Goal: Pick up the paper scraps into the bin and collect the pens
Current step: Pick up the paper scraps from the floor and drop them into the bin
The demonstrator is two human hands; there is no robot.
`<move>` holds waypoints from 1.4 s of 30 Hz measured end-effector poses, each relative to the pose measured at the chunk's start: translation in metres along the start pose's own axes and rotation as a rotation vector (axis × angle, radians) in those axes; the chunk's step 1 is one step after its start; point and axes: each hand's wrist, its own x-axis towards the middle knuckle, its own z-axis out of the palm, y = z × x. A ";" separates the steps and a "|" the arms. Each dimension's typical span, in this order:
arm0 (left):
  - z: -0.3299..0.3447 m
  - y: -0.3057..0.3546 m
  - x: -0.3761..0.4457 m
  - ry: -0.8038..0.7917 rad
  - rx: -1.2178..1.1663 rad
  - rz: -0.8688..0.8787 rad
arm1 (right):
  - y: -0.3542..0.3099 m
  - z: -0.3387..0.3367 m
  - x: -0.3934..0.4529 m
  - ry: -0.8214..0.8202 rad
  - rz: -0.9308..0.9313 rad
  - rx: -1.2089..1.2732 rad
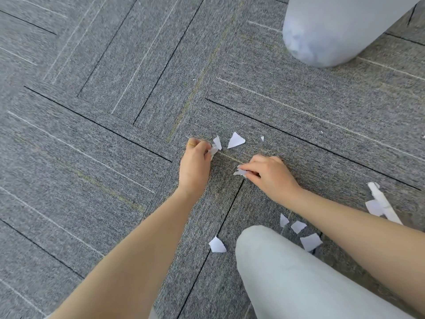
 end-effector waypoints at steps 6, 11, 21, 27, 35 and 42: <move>-0.004 -0.001 0.004 -0.046 0.118 0.106 | -0.002 0.004 -0.001 0.066 -0.021 -0.028; -0.008 0.000 0.011 -0.119 0.178 0.115 | -0.003 0.002 -0.001 0.045 -0.046 -0.086; -0.007 0.041 0.031 -0.217 -0.009 0.198 | 0.012 -0.021 -0.006 0.225 0.255 0.204; 0.014 0.030 0.016 -0.047 -0.039 0.012 | 0.018 -0.015 -0.002 0.190 0.242 0.141; 0.016 0.025 0.015 -0.009 -0.105 -0.049 | 0.013 -0.008 -0.003 0.230 0.273 0.238; 0.011 0.042 0.031 -0.208 -0.206 -0.009 | 0.013 0.001 -0.004 0.342 0.237 0.216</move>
